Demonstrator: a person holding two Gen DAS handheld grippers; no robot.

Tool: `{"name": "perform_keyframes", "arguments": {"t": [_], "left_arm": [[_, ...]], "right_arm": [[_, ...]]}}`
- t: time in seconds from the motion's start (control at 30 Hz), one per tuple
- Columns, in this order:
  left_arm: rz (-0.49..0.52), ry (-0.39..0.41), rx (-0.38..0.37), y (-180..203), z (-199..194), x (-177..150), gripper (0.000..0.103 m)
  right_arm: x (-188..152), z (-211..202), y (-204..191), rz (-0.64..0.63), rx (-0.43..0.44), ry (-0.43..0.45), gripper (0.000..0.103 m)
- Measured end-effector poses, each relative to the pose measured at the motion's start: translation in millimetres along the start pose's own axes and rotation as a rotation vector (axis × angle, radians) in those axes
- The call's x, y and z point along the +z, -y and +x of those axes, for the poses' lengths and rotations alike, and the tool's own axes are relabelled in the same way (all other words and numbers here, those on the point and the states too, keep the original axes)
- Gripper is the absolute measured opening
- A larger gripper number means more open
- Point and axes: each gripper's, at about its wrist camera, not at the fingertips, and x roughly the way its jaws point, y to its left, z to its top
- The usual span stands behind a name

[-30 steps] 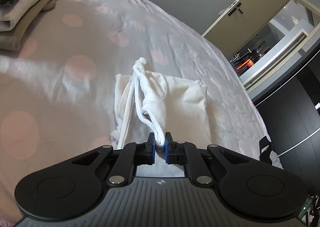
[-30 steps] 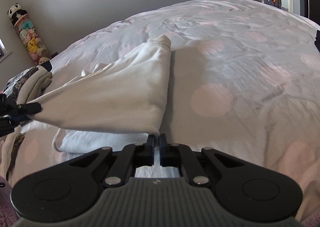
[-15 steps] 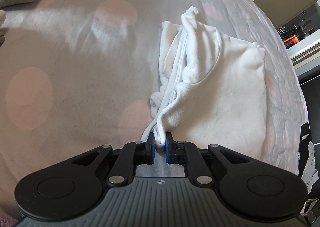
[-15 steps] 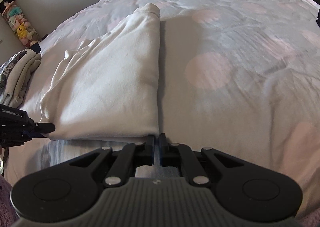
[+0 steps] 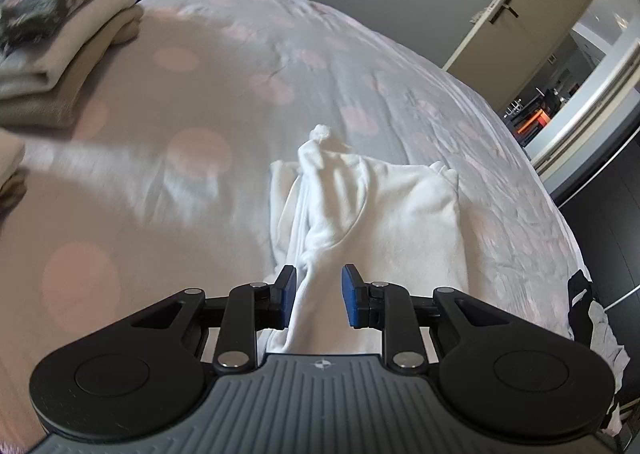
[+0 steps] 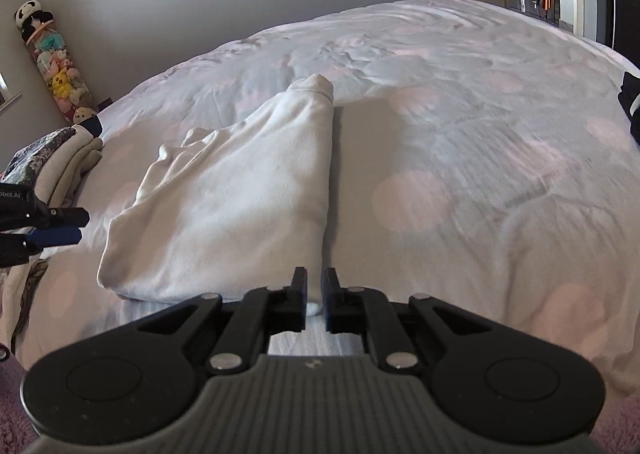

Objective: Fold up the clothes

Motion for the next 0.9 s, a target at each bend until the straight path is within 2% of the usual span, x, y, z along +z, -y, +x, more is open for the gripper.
{"name": "perform_keyframes", "arguments": {"t": [0.2,0.37,0.53,0.63,0.7,0.77,0.83,0.87,0.9], "left_arm": [[0.122,0.059,-0.033,26,34,33,0.022],[0.178,0.051,-0.048,28,80,48,0.022],[0.126,0.007,-0.019,4,112,46,0.021],[0.091,0.013,-0.013,-13,118,48,0.016],[0.068,0.022,0.019,-20,117,50,0.016],[0.045,0.022,0.038,-26,116,51,0.024],[0.025,0.025,0.035,-30,113,52,0.024],[0.03,0.038,0.037,-28,109,52,0.024],[0.035,0.051,0.039,-27,105,52,0.024]], "right_arm": [[32,34,2,0.015,-0.002,-0.025,0.011],[70,66,-1,0.001,0.039,0.029,0.011],[92,105,-6,-0.006,0.096,0.053,0.011],[89,122,0,0.016,0.118,0.042,0.011],[88,130,2,0.017,0.128,0.04,0.01],[88,132,3,-0.001,0.135,0.047,0.01],[89,130,4,0.007,0.149,0.057,0.01],[90,129,6,0.021,0.159,0.063,0.013],[91,128,8,0.035,0.169,0.069,0.021]]}}
